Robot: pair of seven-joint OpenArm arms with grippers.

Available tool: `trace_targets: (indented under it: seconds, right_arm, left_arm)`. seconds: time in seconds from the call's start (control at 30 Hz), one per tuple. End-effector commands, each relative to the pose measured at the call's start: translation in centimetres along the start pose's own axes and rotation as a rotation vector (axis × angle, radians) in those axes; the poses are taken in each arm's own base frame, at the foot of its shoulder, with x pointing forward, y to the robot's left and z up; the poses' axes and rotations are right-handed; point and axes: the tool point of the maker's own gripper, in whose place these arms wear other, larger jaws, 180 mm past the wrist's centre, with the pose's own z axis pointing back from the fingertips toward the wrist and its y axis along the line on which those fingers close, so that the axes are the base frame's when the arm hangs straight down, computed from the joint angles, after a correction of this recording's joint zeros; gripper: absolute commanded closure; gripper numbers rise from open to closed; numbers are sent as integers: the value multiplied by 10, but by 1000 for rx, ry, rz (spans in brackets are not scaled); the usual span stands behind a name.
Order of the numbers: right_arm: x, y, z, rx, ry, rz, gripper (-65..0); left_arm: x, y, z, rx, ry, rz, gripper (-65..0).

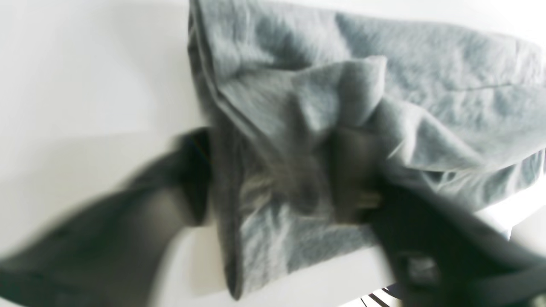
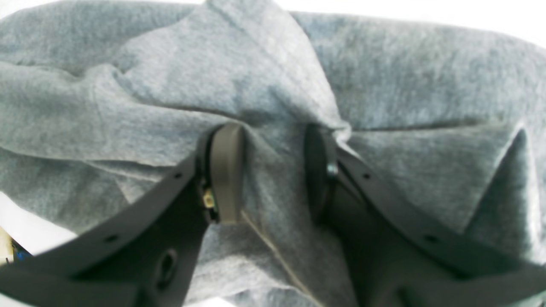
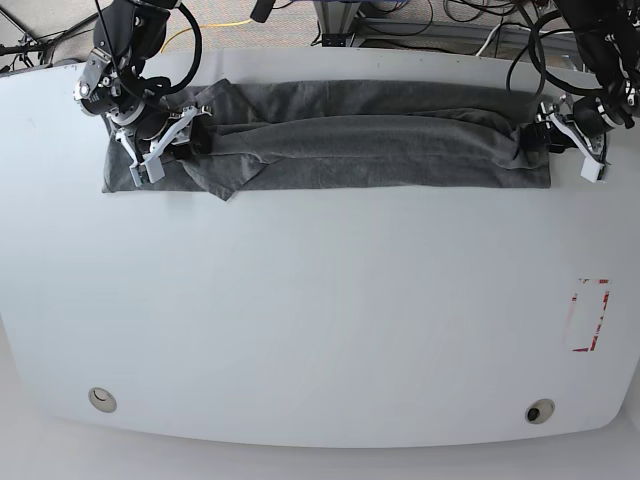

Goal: Fold the T-shirt properly
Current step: 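Grasp the folded shirt ends with both grippers and tug them outward, then move the left gripper to the strip's middle and grasp its edge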

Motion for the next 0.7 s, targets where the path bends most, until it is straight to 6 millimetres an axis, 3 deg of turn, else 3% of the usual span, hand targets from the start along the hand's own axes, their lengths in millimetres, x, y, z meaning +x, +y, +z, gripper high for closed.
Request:
trace_targets:
  seconds: [0.0, 0.07, 0.3, 0.47, 0.67]
  right_arm:
    - [-20, -9, 3, -45, 94, 4, -225]
    - [-20, -9, 3, -45, 94, 4, -225]
    - [-19, -8, 2, -43, 92, 3, -225]
    - [-17, -9, 2, -43, 86, 4, -225]
    - [-18, -9, 1, -42, 90, 2, -225]
  left_arm:
    - [-6, 6, 3, 25, 39, -8, -96]
    - [-5, 5, 4, 26, 37, -14, -31]
    - [18, -8, 26, 67, -8, -149, -43]
    - [47, -48, 47, 85, -74, -354, -43]
    - [44, -115, 35, -40, -55, -541, -43]
